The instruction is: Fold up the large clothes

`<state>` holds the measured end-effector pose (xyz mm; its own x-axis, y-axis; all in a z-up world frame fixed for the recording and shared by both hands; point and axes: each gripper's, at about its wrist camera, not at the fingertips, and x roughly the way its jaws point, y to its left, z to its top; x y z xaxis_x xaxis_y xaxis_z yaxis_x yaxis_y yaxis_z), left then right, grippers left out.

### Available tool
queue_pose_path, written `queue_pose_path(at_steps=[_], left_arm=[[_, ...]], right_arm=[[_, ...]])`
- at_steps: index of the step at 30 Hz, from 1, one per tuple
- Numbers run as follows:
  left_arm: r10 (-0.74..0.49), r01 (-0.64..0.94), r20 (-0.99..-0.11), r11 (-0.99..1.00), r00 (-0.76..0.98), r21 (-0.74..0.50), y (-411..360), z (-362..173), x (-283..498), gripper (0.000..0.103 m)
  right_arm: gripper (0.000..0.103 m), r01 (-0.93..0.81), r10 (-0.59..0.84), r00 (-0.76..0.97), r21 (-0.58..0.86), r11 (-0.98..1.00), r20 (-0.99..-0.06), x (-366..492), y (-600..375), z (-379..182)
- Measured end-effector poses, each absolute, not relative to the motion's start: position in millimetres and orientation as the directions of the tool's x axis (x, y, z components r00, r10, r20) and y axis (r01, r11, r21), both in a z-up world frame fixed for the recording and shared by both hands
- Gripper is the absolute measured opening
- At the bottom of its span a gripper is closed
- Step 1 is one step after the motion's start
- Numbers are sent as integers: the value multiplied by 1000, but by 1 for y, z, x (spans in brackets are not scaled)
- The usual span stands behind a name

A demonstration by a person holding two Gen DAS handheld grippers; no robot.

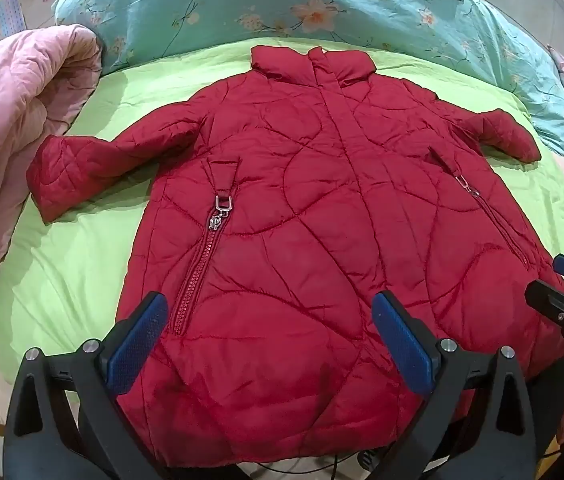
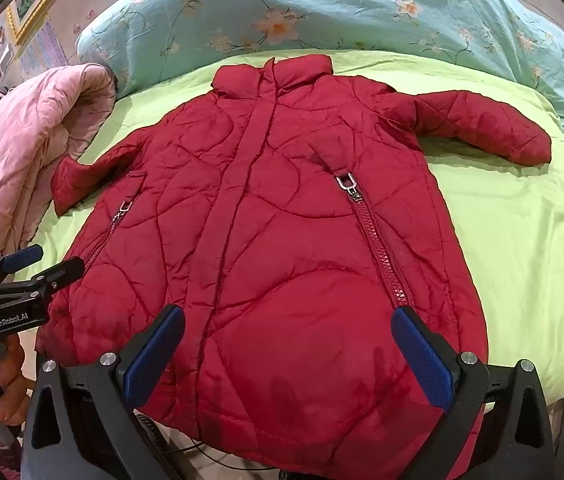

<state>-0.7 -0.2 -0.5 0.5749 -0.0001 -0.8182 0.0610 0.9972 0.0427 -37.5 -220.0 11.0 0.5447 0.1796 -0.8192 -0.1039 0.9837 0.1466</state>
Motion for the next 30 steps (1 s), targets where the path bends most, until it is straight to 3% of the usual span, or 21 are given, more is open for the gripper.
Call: queue_pose_path(at_steps=[30], left_arm=[[-7, 68, -822, 997, 570, 38, 1, -1, -1, 102]], right_arm=[[103, -105, 190, 545, 158, 982, -817, -37, -220, 12]])
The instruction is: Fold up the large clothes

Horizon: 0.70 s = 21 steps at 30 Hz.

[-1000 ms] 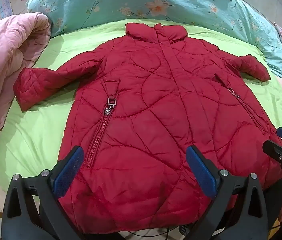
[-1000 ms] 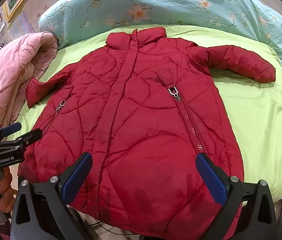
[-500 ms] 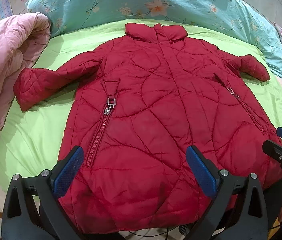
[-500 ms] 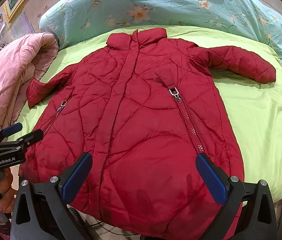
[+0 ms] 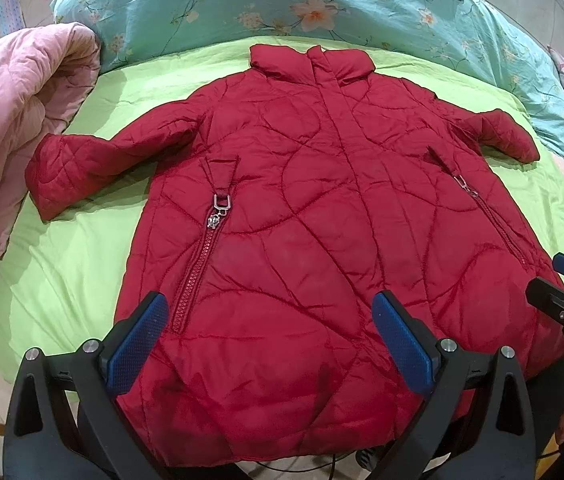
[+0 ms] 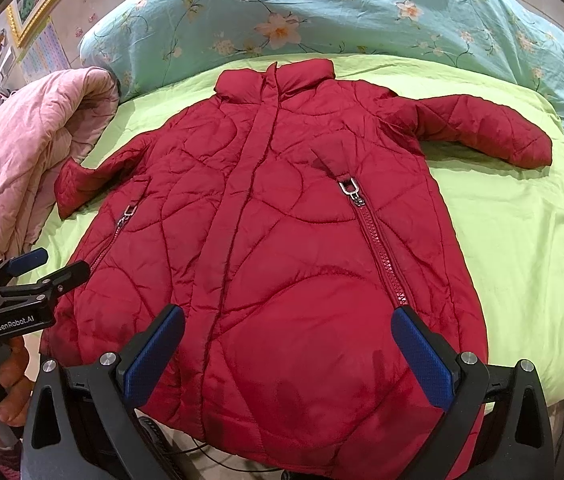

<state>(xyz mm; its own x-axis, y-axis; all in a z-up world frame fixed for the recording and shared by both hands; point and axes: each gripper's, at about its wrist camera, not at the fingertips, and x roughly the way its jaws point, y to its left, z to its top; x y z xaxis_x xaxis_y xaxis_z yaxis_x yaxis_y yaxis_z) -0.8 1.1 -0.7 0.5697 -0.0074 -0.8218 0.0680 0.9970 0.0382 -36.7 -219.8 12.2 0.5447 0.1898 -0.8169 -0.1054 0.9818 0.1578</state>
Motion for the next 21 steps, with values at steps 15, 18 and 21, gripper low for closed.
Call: queue_pose_path(at_steps=[15, 18, 21], left_arm=[[-1, 70, -822, 996, 569, 47, 0, -1, -1, 102], [-1, 70, -826, 996, 564, 46, 0, -2, 0, 102], [4, 72, -832, 996, 555, 53, 0, -2, 0, 102]], right_arm=[[103, -109, 163, 547, 123, 986, -821, -37, -219, 11], [103, -110, 154, 549, 112, 988, -821, -37, -219, 12], [103, -110, 154, 548, 112, 988, -822, -36, -219, 12]])
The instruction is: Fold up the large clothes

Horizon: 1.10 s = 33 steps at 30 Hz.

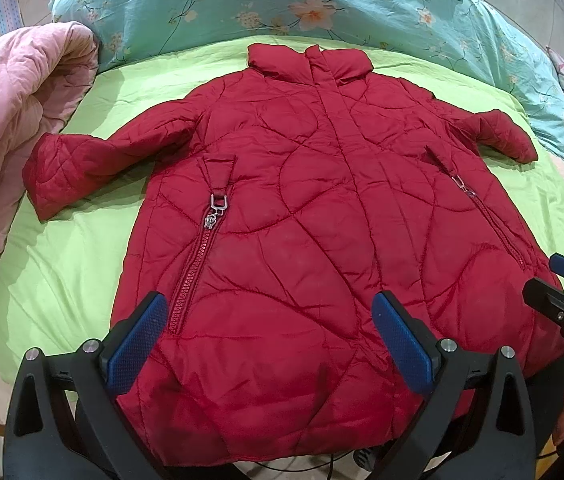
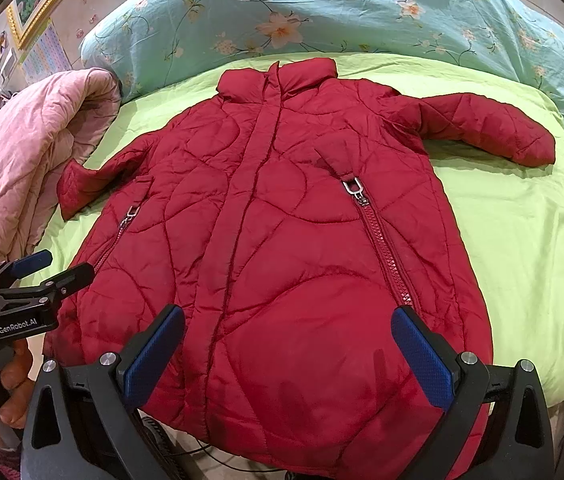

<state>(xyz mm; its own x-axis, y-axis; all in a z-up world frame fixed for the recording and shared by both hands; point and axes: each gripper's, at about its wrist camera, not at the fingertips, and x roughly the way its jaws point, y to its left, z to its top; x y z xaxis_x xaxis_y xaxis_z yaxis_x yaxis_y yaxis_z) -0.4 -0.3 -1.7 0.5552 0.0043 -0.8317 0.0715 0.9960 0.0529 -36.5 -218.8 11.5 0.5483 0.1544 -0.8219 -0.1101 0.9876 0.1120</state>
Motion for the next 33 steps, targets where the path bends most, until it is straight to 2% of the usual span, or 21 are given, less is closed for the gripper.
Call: queue_pose_path(at_steps=[13, 23, 33], left_arm=[[7, 71, -841, 996, 541, 53, -2, -2, 1, 102], [8, 70, -833, 996, 554, 57, -4, -4, 2, 102], [-9, 72, -872, 997, 489, 30, -2, -12, 13, 102]], right_arm=[[103, -115, 120, 563, 67, 991, -818, -36, -215, 14], [103, -103, 151, 531, 114, 988, -833, -33, -217, 12], [103, -76, 137, 547, 114, 991, -826, -25, -227, 9]])
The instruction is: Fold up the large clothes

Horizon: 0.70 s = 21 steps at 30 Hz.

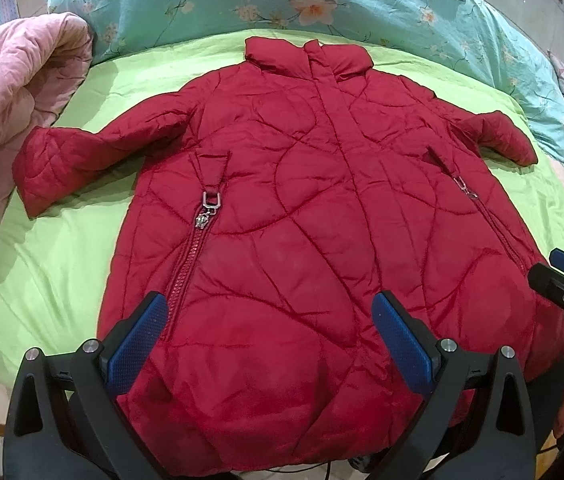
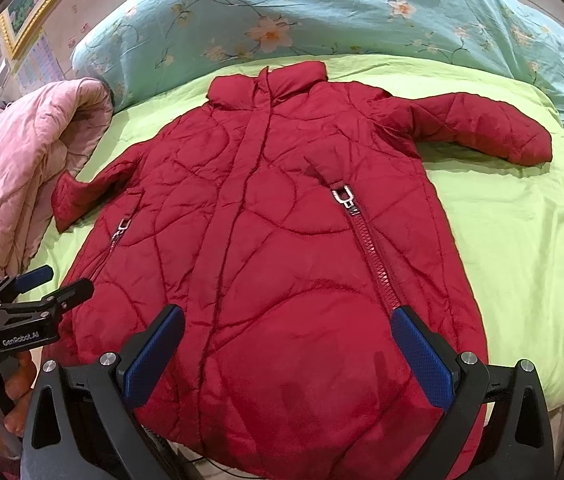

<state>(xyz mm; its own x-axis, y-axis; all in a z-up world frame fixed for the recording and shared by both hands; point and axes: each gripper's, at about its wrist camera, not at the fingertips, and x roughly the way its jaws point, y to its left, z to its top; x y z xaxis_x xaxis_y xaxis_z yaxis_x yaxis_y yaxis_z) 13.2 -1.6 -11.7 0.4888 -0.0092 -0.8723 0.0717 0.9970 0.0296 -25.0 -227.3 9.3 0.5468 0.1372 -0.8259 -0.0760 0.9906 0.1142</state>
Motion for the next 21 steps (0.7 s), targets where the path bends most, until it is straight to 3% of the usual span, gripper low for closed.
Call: queue_pose_path(at_steps=[21], left_arm=[[-19, 19, -871, 1000, 491, -11, 8, -22, 49, 102]], right_arm=[[103, 58, 52, 595, 108, 992, -802, 24, -290, 21]])
